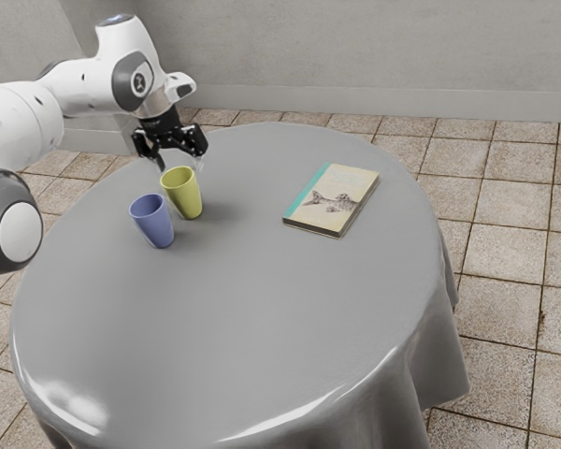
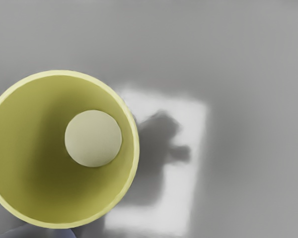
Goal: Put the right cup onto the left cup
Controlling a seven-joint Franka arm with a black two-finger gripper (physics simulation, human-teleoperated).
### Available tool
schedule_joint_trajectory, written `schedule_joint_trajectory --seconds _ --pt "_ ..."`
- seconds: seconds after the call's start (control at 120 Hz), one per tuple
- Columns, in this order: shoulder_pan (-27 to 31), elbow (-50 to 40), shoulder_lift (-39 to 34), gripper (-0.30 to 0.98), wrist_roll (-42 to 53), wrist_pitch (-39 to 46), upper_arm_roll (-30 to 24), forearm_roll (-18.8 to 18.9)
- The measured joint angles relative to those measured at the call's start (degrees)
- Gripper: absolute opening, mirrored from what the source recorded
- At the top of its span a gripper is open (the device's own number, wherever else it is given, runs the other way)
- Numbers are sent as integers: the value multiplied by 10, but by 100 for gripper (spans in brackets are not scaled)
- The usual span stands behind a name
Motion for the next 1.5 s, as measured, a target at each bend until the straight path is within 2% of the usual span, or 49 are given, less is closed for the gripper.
schedule_joint_trajectory --seconds 0.192,0.567,1.092,1.267,1.5 --pt "2 73 66 67 -11 11 1 -1" --pt "8 80 104 63 -26 21 1 -7" --pt "8 73 107 3 -41 24 2 -7" --pt "7 72 106 -5 -46 22 2 -6" --pt "7 72 102 -9 -52 19 1 -5"
